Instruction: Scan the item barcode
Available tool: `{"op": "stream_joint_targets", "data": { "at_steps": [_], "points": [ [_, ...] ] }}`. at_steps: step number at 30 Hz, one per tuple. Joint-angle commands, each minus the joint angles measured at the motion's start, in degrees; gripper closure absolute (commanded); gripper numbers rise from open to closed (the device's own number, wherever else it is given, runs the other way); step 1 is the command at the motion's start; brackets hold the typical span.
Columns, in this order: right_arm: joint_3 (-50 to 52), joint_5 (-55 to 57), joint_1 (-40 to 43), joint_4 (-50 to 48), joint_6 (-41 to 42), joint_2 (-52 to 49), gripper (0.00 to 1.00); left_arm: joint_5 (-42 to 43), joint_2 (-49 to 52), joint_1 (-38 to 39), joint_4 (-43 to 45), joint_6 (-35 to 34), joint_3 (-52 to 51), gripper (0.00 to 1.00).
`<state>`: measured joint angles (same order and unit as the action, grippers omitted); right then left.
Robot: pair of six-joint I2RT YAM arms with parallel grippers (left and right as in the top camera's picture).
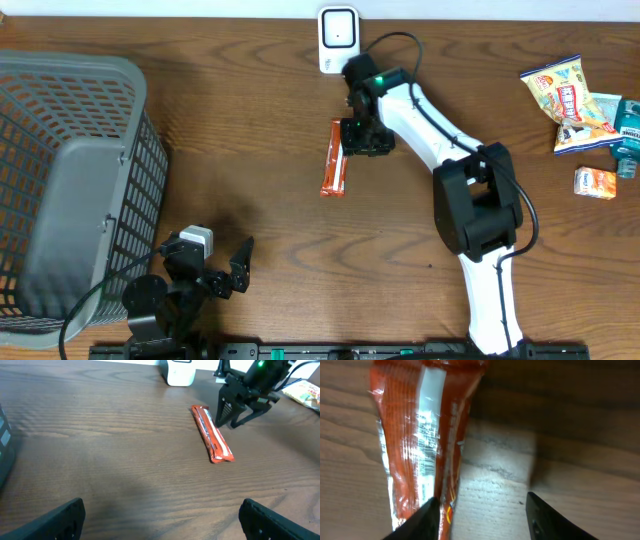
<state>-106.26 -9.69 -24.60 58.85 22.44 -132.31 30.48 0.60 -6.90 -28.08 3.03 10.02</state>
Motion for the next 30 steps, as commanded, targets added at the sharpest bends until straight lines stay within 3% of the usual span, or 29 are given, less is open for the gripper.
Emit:
{"op": "stream_joint_targets", "data": {
  "at_steps": [1, 8, 12, 18, 26, 30],
  "points": [
    [2.60, -7.39, -0.92, -1.42, 5.05, 0.28, 0.47, -0.09, -0.26, 0.24, 0.22, 0.37, 0.20, 0.02],
    [6.84, -7.26, -3.39, -5.01, 6.40, 0.24, 0.42, -0.09, -0.26, 0.24, 0.22, 0.37, 0.20, 0.02],
    [9.75, -3.23, -4.59, -5.01, 6.43, 0.15, 0.52, -0.09, -0.26, 0.24, 0.22, 0.37, 0.20, 0.02],
    [15.26, 9.31, -4.35, -5.60, 6.45, -0.04, 0.99, -0.09, -0.26, 0.24, 0.22, 0.37, 0.20, 0.02],
    [12.48, 24.79, -1.55, -5.18, 2.27, 2.21, 0.99, -0.09, -0.26, 0.24, 0.22, 0.37, 0.20, 0.02],
    [11.08, 25.38, -0.90, -5.57, -8.92, 6.45, 0.99, -0.09, -0.26, 0.24, 0.22, 0.37, 0.20, 0.02]
  ]
}}
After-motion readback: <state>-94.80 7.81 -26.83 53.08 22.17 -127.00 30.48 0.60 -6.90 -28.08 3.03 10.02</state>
